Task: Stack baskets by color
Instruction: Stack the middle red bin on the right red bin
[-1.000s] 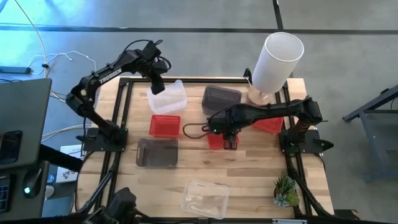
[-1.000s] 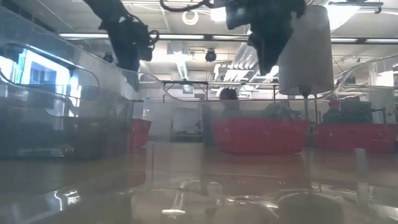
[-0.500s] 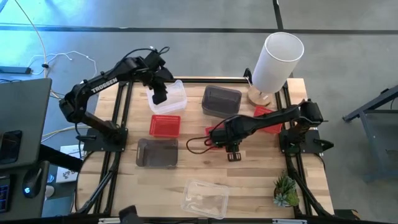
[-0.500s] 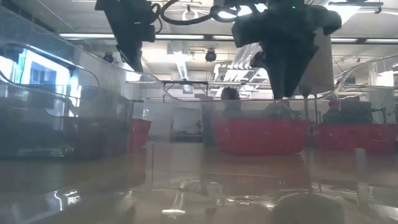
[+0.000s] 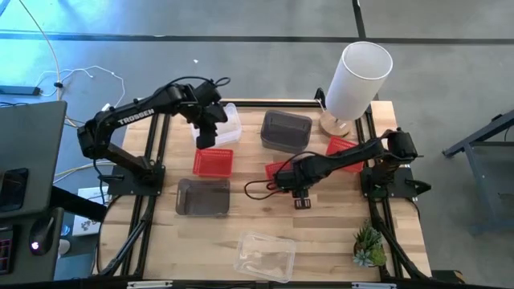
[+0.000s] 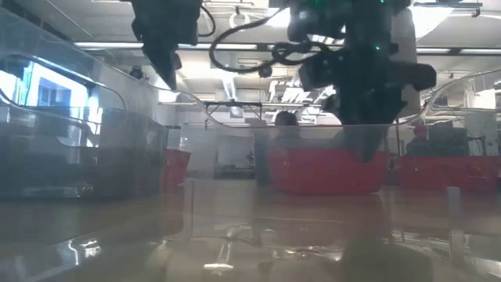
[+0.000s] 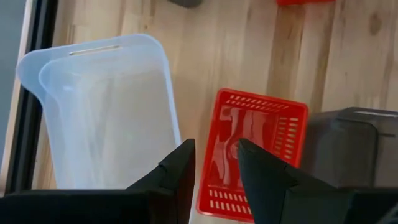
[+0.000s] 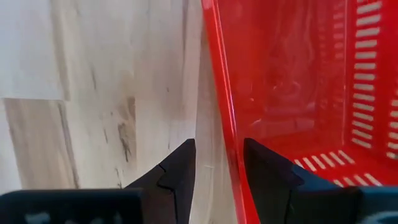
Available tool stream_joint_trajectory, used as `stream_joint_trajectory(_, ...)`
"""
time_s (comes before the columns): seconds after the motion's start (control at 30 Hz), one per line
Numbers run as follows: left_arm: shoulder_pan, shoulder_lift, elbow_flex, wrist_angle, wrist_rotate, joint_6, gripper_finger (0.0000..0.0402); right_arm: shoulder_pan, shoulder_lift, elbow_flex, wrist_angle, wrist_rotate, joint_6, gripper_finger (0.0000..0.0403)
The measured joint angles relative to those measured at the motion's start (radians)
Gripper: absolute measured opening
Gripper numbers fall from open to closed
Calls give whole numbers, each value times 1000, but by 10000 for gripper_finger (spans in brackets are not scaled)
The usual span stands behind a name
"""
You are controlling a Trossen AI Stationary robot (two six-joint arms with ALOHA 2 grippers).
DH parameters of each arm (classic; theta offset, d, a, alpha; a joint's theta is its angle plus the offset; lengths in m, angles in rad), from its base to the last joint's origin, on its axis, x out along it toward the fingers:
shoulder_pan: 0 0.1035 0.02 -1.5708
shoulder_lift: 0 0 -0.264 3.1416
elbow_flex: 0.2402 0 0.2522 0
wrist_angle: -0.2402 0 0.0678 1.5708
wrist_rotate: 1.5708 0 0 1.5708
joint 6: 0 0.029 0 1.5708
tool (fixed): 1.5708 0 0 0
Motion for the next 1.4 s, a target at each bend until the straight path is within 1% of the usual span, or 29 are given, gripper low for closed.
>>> stream_joint_trajectory(0.1,-9,0,0,0,-1,0,106,0,0,-17,6,8,30,117)
stream_joint_trajectory(0.17,-12,0,0,0,-2,0,106,0,0,-18,2,8,46,102)
stream_joint_trajectory(0.23,-13,0,0,0,-5,0,106,0,0,-18,5,6,52,77)
stream_joint_trajectory(0.33,-13,0,0,0,-5,0,106,0,0,-18,5,6,53,28)
stream_joint_trajectory(0.4,-13,0,0,0,-5,0,106,0,0,-18,5,6,64,8)
stream_joint_trajectory(0.53,-13,0,0,0,-5,0,106,0,0,-18,3,17,111,13)
stream_joint_trajectory(0.63,-13,0,0,0,-4,0,106,4,-9,-18,-11,8,154,4)
stream_joint_trajectory(0.77,-13,0,0,0,-4,0,106,31,-56,-18,-24,3,218,4)
stream_joint_trajectory(0.83,-13,0,0,0,-4,0,106,49,-88,-18,-39,17,250,2)
stream_joint_trajectory(1.17,-13,1,0,0,-4,0,106,122,-250,-18,-215,206,459,1)
stream_joint_trajectory(1.4,-13,1,0,0,-4,0,106,152,-314,-18,-408,347,645,1)
